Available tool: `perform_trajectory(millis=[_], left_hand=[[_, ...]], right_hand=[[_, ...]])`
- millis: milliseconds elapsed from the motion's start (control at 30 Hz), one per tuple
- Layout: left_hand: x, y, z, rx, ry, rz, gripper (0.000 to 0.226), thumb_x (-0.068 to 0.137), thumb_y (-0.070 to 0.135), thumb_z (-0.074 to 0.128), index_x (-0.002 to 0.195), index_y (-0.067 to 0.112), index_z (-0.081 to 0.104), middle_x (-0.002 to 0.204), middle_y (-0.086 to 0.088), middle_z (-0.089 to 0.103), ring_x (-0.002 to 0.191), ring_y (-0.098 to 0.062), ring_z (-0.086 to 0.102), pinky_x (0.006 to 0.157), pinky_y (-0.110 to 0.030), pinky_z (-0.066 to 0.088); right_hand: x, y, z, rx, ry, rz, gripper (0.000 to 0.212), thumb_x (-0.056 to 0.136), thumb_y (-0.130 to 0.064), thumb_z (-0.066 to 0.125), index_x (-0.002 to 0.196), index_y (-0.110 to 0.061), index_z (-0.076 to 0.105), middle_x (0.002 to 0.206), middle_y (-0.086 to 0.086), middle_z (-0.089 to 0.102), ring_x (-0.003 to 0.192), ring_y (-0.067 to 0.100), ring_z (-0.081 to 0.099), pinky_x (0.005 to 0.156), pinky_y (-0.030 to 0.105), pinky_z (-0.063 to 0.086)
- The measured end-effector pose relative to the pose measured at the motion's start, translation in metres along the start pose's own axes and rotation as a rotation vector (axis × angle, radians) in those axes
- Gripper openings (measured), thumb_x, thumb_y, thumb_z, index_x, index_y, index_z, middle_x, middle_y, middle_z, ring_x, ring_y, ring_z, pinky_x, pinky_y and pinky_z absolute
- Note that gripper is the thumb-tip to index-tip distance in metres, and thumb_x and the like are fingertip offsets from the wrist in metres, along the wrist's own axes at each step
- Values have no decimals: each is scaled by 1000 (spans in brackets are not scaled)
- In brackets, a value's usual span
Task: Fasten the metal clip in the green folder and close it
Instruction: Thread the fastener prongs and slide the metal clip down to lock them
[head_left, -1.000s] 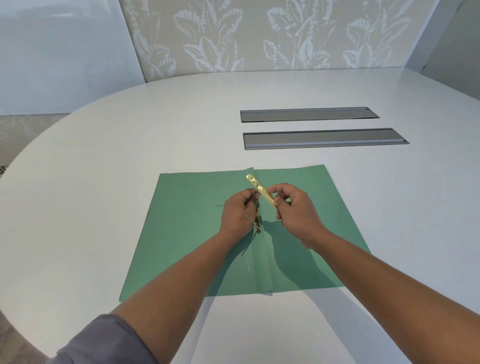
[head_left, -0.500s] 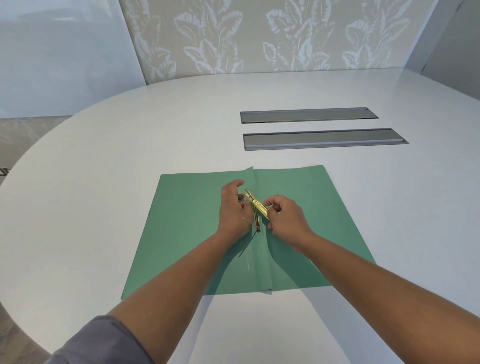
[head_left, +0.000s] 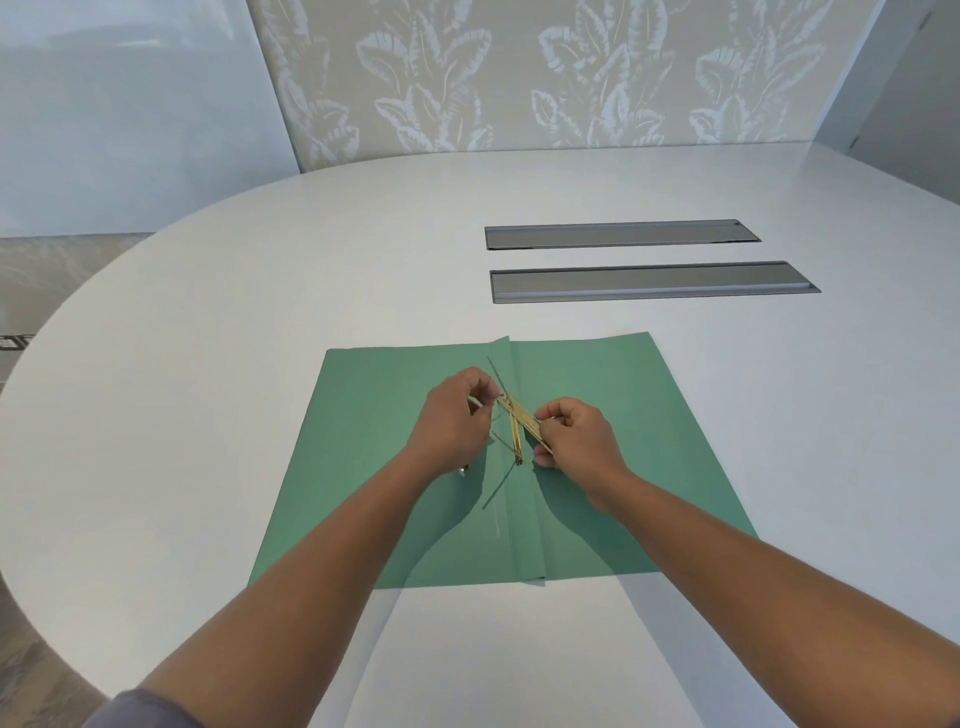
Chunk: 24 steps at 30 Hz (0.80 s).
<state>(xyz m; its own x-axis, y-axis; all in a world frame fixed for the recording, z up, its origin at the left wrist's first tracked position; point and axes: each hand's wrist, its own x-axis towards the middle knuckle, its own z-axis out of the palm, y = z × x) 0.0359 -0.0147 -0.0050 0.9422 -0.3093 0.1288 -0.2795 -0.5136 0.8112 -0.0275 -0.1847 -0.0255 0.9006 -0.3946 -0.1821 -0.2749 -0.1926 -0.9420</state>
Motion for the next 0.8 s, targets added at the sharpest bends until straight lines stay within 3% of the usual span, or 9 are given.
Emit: perform_trajectory(millis=[133,233,300,467,633,800], left_hand=[[-13,-3,-12,80,-294,8,26,80,6,68,83,32,64,90,13,68,71,-12,67,63,-18,49],[-22,-4,-9,15,-361,20,25,77,12,79,85,32,67,86,9,72,76,-12,71,70,-19,56],[-25,-5,-5,-23,-341,27,20,81,12,77,86,29,69,82,6,75,75,-10,72,72,-23,58],[-36,-3,6,-103,-179,82,25,89,5,69,81,29,68,77,15,73,66,3,62,63,-6,44],[-44,-2,17,-258,-86,98,17,96,10,65,91,25,72,91,5,77,91,-13,71,85,-22,55],[-48,-6,27,-277,-44,47,22,101,12,56,95,31,65,91,2,70,78,-6,68,77,-23,55]], right_hand=[[-2,0,-3,34,-28,3,18,88,-7,56,92,-17,70,85,8,73,59,12,71,64,28,63],[-2,-3,-4,56,-59,47,16,90,-6,57,94,-13,71,92,11,75,63,13,72,68,29,64],[-2,-6,-5,67,-79,83,17,90,-5,57,94,-11,72,96,12,76,67,15,74,72,32,65],[-13,-11,-12,73,-110,128,17,89,0,63,99,-12,69,102,14,74,80,21,74,74,37,65],[-24,-16,-24,191,-139,197,24,88,4,69,111,-3,65,98,24,74,72,21,70,62,28,61],[-33,-15,-20,28,-193,146,36,79,-6,82,110,-8,64,88,11,70,68,19,69,63,28,61]])
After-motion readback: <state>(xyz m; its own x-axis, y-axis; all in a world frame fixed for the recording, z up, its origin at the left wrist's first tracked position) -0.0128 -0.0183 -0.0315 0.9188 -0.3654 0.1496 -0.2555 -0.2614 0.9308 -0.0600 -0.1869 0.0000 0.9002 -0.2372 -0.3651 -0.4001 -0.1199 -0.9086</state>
